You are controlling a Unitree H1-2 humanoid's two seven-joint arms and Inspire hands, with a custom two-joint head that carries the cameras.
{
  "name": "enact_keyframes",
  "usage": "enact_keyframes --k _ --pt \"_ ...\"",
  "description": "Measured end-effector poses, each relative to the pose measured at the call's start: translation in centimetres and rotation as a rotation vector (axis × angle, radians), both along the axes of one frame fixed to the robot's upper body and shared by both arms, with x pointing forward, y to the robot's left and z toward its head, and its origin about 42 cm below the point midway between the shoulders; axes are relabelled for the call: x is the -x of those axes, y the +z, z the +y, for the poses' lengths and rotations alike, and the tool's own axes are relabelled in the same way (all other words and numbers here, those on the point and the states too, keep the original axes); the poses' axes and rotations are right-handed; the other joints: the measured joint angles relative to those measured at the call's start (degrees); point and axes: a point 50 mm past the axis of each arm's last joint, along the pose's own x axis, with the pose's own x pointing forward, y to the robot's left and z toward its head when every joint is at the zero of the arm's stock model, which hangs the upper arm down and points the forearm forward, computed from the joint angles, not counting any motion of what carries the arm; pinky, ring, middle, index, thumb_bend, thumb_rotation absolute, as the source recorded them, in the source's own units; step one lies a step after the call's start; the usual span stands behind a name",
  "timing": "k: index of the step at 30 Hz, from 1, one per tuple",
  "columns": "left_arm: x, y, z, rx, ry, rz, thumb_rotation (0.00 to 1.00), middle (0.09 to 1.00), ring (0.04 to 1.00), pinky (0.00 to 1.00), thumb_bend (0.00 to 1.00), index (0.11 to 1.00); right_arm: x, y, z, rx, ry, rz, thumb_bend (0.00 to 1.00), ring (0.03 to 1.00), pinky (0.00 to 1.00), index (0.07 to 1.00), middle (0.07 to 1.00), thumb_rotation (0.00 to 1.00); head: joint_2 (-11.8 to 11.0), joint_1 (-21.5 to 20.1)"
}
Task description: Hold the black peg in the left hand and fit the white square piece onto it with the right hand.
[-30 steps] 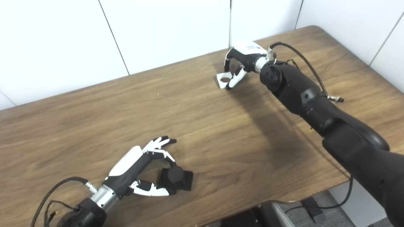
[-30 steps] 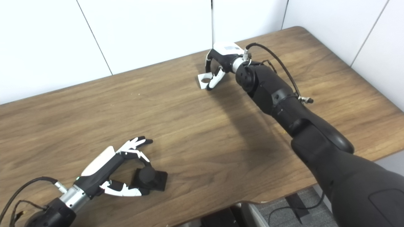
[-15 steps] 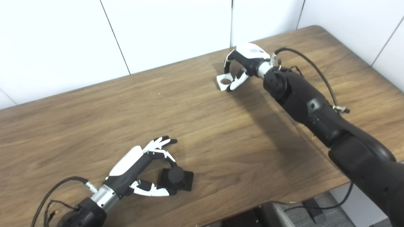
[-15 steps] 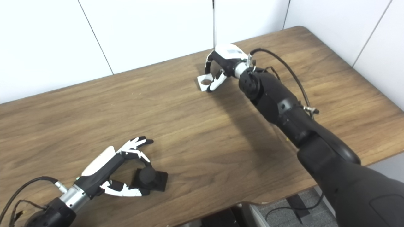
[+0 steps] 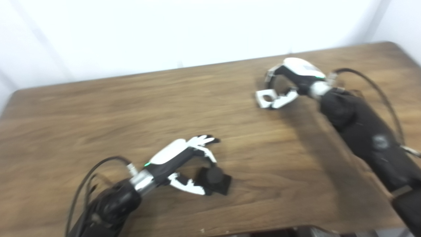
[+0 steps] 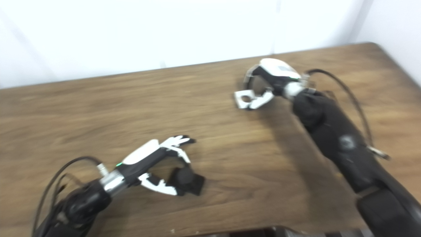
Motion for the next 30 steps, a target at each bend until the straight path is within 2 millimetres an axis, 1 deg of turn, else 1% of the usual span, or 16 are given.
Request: enact_keyframes --k 1,7,11,18,21,26,30 --pt "0.0 0.0 -0.1 -0.001 -0.001 0.000 0.07 0.969 1.000 1.00 0.52 0.489 0.0 0.1 0.0 -0.002 0.003 -0.001 0.52 0.844 0.84 0.485 0.798 0.13 -0.17 1.32" --pt "-0.1 0.0 -0.5 -0.003 0.000 -0.002 0.07 0.969 1.000 1.00 0.52 0.490 0.5 0.6 0.5 -0.005 0.061 -0.001 0.51 0.843 0.80 0.484 0.796 0.13 -0.26 3.88" --pt "-0.1 -0.1 -0.9 0.006 0.002 -0.001 0.07 0.971 1.000 1.00 0.52 0.490 1.2 1.3 0.7 0.008 0.099 -0.010 0.51 0.847 0.80 0.484 0.800 0.13 -0.35 4.06" --pt "-0.2 -0.2 -1.0 0.011 0.009 -0.002 0.07 0.969 1.000 1.00 0.52 0.490 2.6 2.6 1.8 -0.013 0.185 -0.045 0.52 0.844 0.78 0.483 0.797 0.13 -0.35 4.24" --pt "-0.4 -0.4 -1.3 0.022 0.019 0.001 0.07 0.972 1.000 1.00 0.52 0.490 3.4 3.4 2.4 -0.033 0.225 -0.061 0.51 0.852 0.78 0.483 0.800 0.13 -0.35 4.15" --pt "-0.6 -0.4 -1.3 0.021 0.019 0.000 0.07 0.973 1.000 1.00 0.52 0.489 4.9 5.2 3.8 -0.048 0.313 -0.093 0.51 0.843 0.75 0.482 0.793 0.13 -0.18 4.06" --pt "-0.6 -0.4 -1.4 0.023 0.019 0.001 0.07 0.972 1.000 1.00 0.52 0.489 5.6 5.9 4.3 -0.052 0.350 -0.103 0.51 0.835 0.73 0.482 0.788 0.13 -0.26 3.97"
